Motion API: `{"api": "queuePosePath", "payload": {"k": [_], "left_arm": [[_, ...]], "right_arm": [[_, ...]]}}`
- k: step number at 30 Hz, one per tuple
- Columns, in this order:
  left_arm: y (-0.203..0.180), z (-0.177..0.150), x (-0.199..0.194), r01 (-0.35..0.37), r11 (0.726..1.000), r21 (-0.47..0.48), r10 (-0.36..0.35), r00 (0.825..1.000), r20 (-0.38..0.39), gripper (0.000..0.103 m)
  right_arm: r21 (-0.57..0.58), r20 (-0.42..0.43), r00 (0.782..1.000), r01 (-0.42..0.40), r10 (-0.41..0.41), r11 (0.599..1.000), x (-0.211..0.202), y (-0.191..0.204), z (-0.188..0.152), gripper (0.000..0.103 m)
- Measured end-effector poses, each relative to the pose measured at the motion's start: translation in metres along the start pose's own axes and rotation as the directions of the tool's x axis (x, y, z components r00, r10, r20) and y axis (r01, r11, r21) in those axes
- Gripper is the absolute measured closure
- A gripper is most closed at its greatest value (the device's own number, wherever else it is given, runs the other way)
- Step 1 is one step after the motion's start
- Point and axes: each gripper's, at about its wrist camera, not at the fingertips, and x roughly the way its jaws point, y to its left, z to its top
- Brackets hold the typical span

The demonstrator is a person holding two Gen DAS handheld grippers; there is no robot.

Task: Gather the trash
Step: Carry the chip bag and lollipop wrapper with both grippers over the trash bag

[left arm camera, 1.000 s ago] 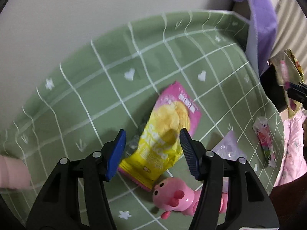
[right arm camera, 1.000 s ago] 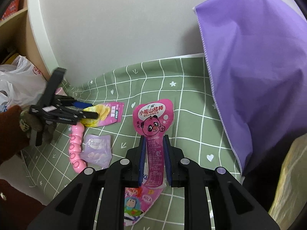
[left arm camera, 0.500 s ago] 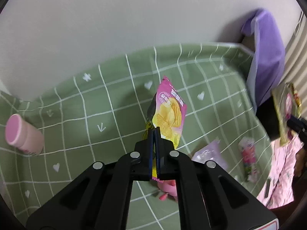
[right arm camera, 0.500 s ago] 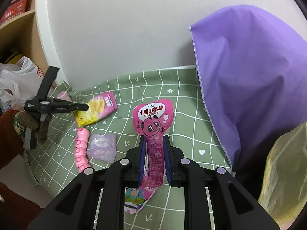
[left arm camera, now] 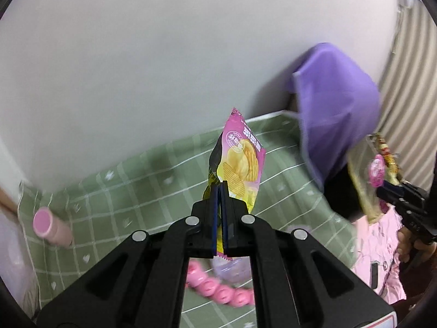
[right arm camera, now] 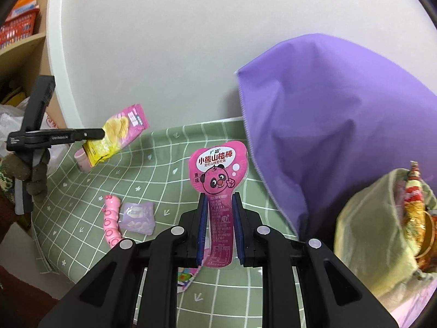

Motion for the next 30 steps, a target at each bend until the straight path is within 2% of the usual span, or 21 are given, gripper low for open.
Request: {"api": "queuePosePath", "payload": {"k": [6,10,18,21,25,28,30], "left_arm": [[-0.057,0.028,-0.001,0.134,0.988,0.079,-0.137,0.99,0.035,0.101],[-0.115,0.043,0.01,0.225,0.959,0.171,-0.233,0.972,0.027,0.101],[-0.239,0.061,0.046,0.389,0.85,0.356,-0.393,0.917,-0.064,0.101],[-0.275,0.065,0.063,0.436,0.815,0.382,-0.431,0.896,-0.104,0.101],[-0.314,0.078,0.091,0.496,0.784,0.373,-0.477,0.866,-0.149,0.101],[-0.347,0.082,0.111,0.523,0.772,0.362,-0.494,0.851,-0.176,0.101],[-0.366,0.079,0.13,0.533,0.767,0.356,-0.491,0.846,-0.208,0.101]], "right_arm": [[0.024,0.056,0.996,0.069,-0.071,0.997,-0.033,-0.022,-0.001,0.085],[0.053,0.095,0.985,0.143,-0.148,0.988,-0.061,-0.047,-0.003,0.085],[0.145,0.131,0.945,0.279,-0.298,0.949,-0.111,-0.117,-0.012,0.085],[0.172,0.126,0.929,0.326,-0.349,0.93,-0.124,-0.143,-0.02,0.085],[0.242,0.113,0.898,0.39,-0.425,0.889,-0.146,-0.19,-0.032,0.085],[0.298,0.095,0.89,0.402,-0.446,0.866,-0.157,-0.226,-0.039,0.085],[0.321,0.086,0.895,0.39,-0.437,0.863,-0.158,-0.244,-0.041,0.085]]}}
